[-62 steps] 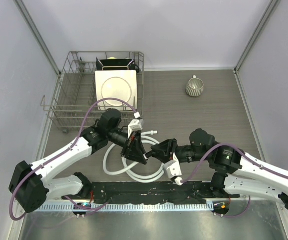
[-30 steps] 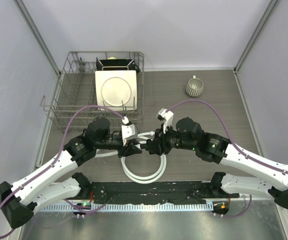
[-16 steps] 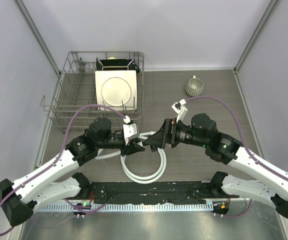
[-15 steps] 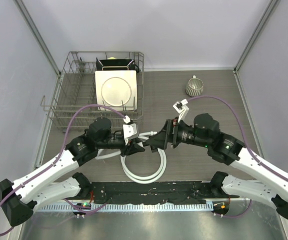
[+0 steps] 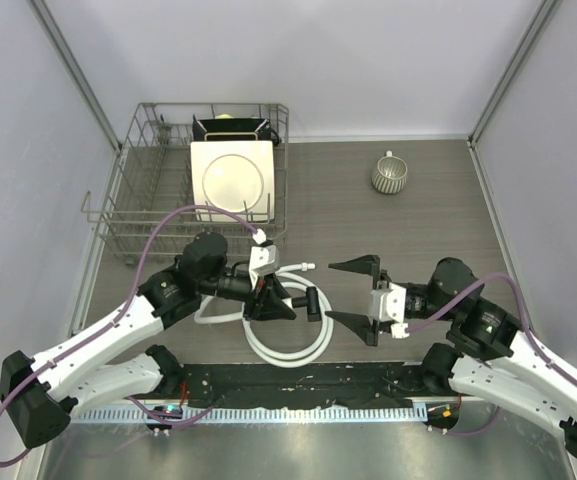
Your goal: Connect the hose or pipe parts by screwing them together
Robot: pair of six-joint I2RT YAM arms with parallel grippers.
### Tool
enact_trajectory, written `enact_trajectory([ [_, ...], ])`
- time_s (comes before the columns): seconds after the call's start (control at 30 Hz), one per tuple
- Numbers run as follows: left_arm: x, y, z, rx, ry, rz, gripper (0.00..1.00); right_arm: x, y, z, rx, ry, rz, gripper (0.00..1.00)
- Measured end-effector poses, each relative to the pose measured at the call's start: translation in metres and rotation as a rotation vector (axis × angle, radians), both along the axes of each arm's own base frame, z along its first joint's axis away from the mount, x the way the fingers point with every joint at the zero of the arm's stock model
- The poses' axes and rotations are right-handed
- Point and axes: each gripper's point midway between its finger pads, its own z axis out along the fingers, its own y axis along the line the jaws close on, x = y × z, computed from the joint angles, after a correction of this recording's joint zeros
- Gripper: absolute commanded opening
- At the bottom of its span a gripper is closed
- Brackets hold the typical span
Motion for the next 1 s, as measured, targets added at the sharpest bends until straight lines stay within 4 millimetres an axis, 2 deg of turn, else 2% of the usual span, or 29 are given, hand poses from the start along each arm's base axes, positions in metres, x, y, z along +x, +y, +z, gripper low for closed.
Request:
enact_trajectory([
  [0.13, -0.005, -0.001, 0.004, -0.013, 0.042, -0.026, 0.0, 0.004, 0.006, -0.007, -0.102, -0.131, 0.049, 0.86],
  [0.3, -0.007, -0.003, 0.005, -0.02, 0.09, -0.048, 0.0, 0.003, 0.011, -0.004, -0.169, -0.231, 0.103, 0.84],
  [0.63, -0.007, -0.003, 0.011, -0.037, 0.114, -0.057, 0.0, -0.007, 0.019, -0.033, -0.274, -0.231, 0.187, 0.79],
  [0.83, -0.005, -0.003, 0.015, -0.044, 0.11, -0.054, 0.0, -0.012, 0.026, -0.027, -0.246, -0.229, 0.203, 0.66],
  [0.87, -0.005, -0.004, 0.015, -0.042, 0.112, -0.053, 0.0, -0.012, 0.027, -0.025, -0.236, -0.229, 0.202, 0.6],
  [0.93, -0.004, -0.004, 0.013, -0.039, 0.116, -0.053, 0.0, -0.013, 0.029, -0.023, -0.226, -0.216, 0.202, 0.54],
  [1.0, -0.004, -0.004, 0.013, -0.036, 0.122, -0.054, 0.0, -0.013, 0.029, -0.025, -0.222, -0.2, 0.199, 0.35],
])
